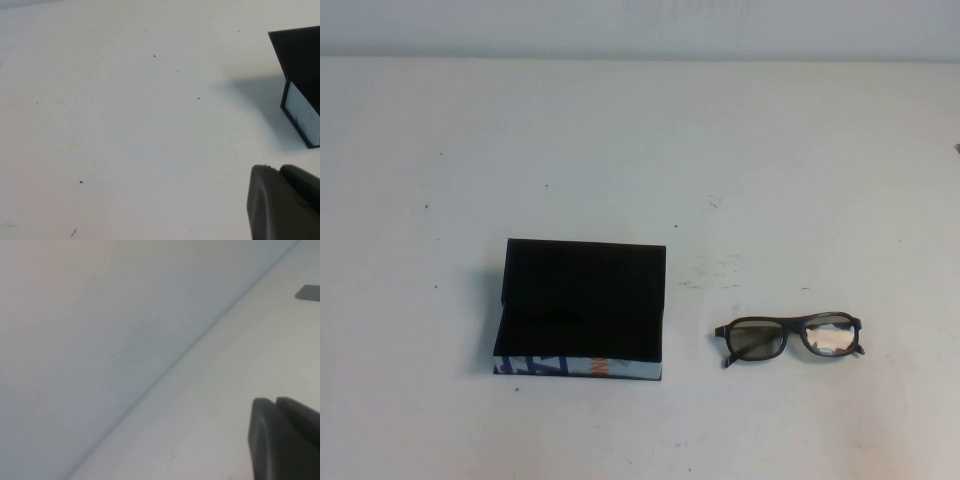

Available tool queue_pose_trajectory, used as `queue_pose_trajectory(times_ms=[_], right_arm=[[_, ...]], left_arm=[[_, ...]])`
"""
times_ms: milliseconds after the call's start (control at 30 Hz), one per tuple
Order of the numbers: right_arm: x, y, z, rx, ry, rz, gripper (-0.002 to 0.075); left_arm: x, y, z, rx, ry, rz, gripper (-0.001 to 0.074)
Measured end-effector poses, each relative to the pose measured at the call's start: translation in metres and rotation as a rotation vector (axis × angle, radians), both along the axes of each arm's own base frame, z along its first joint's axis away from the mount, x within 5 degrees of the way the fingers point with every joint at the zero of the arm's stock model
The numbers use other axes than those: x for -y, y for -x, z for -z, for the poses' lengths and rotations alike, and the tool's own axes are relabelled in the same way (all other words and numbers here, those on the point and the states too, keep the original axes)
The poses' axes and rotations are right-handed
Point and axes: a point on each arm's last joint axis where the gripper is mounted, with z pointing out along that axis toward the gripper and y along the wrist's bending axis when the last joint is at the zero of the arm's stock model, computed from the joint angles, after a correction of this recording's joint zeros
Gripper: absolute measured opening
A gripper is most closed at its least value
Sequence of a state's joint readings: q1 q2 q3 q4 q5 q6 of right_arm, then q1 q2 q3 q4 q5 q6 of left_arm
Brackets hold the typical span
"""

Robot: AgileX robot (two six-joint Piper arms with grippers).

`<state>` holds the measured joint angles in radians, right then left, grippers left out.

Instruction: Return glasses to glasses case

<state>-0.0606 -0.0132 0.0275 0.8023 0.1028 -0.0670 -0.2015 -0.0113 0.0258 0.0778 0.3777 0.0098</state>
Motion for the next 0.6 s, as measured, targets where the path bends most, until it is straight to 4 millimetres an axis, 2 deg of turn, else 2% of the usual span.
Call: queue_pose_trajectory(times_ms=[133,267,433,600], right_arm=[[0.003,0.000,-0.003,0.036,-0.151,0.027,-0.0013],[-0.004,0.001,-0.004,0.002,-0.150,-0.048,-0.0013],[-0.025,0.001,-0.040,-0.086,-0.033,-0.282,-0.0013],[-0.039,-0.014,-0.082,-0.267,0.170,-0.495,-0.0013]], left_arm=[[0.000,0.000,0.000,0.000,0.000,0.000,-0.0001],[0.000,0.000,0.000,0.000,0.000,0.000,-0.0001],[0.000,0.000,0.000,0.000,0.000,0.000,-0.0001],[0.000,0.000,0.000,0.000,0.000,0.000,-0.0001]])
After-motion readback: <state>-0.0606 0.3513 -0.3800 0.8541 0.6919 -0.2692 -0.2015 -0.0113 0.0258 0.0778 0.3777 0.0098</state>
